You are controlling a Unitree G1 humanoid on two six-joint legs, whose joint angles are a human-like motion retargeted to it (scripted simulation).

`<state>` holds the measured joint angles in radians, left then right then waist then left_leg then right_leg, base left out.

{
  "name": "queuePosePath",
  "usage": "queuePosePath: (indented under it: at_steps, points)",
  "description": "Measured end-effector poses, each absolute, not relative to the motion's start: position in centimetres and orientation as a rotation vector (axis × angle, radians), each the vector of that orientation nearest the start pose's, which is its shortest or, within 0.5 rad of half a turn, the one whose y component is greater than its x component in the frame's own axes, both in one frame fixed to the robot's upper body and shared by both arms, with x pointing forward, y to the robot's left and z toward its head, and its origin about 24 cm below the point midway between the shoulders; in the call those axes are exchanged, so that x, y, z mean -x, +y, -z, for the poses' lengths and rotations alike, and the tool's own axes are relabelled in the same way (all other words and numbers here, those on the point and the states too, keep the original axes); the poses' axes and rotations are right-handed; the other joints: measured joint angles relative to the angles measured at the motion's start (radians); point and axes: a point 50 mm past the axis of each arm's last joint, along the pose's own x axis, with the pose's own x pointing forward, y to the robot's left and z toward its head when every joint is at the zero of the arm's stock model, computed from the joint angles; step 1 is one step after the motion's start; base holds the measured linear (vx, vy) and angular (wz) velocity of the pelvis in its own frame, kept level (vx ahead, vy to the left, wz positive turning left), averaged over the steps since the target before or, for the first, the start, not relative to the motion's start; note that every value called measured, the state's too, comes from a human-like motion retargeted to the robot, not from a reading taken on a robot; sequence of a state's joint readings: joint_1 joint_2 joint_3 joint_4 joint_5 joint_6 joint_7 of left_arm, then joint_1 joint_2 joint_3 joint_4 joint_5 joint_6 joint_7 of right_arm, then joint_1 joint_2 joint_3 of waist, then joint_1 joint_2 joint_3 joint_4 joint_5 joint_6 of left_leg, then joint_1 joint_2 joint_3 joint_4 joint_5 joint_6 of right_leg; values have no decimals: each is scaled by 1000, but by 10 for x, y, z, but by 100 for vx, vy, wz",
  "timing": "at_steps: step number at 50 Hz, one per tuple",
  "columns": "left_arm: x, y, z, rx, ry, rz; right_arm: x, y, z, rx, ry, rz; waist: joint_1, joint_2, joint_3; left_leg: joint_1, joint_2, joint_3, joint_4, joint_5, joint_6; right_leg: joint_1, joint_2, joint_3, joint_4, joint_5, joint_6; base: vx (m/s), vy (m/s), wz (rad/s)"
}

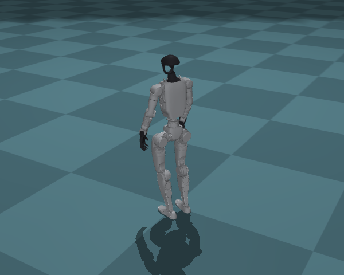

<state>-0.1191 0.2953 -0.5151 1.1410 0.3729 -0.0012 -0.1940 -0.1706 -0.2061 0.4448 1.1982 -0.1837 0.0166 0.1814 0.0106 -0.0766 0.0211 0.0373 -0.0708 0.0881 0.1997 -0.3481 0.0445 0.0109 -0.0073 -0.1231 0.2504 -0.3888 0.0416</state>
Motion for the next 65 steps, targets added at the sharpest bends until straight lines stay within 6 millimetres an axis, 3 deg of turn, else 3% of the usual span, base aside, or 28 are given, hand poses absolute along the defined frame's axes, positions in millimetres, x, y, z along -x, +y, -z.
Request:
queuePosePath:
  at_steps: [38, 55, 65]
  points:
    - [-136, 214, 151, -826, 1126, 628, -154, -171, 151, 550, 1083, -548, -12, -8, -14, -83, 21, 7, 134, -65, -4, -51, 11, 1, 64, -33, -10, 0, 0, 0]
    - [-134, 229, 148, -829, 1150, 578, -150, -158, 153, 523, 1081, -596, -2, -21, -9, -113, 40, 0, 216, -106, -9, -53, 28, -1, 85, -59, -20, 0, 0, 0]
    - [-136, 245, 144, -841, 1154, 510, -148, -146, 153, 519, 1067, -632, 23, -11, 8, -209, 97, -7, 441, -175, -21, -46, 76, -2, 90, -72, -39, 1, -6, -1]
